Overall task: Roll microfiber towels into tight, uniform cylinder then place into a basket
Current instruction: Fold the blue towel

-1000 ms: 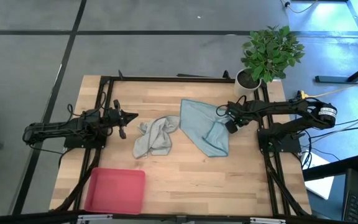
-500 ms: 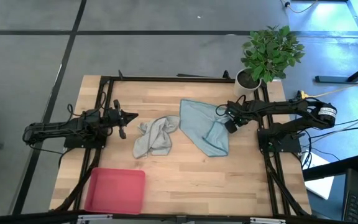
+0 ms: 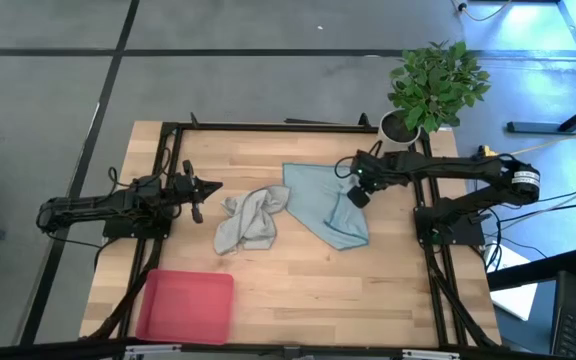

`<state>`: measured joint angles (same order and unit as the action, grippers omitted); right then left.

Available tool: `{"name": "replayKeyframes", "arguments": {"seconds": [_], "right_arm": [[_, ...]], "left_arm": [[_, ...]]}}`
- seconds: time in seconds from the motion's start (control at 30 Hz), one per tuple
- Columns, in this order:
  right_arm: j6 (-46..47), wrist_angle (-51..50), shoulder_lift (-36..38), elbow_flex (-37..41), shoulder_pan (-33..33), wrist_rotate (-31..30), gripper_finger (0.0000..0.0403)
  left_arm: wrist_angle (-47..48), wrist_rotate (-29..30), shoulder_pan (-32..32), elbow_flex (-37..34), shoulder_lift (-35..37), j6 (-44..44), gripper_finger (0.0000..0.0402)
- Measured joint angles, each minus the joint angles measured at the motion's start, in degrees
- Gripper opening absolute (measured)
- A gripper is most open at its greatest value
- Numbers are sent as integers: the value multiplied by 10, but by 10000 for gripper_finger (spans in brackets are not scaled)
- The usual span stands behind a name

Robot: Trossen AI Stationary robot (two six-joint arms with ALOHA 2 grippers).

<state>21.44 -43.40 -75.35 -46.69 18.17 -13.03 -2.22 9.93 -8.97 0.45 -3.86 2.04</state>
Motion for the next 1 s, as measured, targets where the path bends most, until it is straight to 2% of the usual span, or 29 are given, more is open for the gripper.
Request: {"name": "replayKeyframes", "arguments": {"seconds": [0.27, 0.5, 1.0], "right_arm": [[-38, -122, 0, -117, -47, -95, 9], [-40, -200, 1, -185, -78, -133, 9], [-86, -197, 1, -198, -94, -129, 10]], "left_arm": [[0, 0, 0, 0, 0, 0, 0], [0, 0, 0, 0, 0, 0, 0], [0, 0, 0, 0, 0, 0, 0]]}}
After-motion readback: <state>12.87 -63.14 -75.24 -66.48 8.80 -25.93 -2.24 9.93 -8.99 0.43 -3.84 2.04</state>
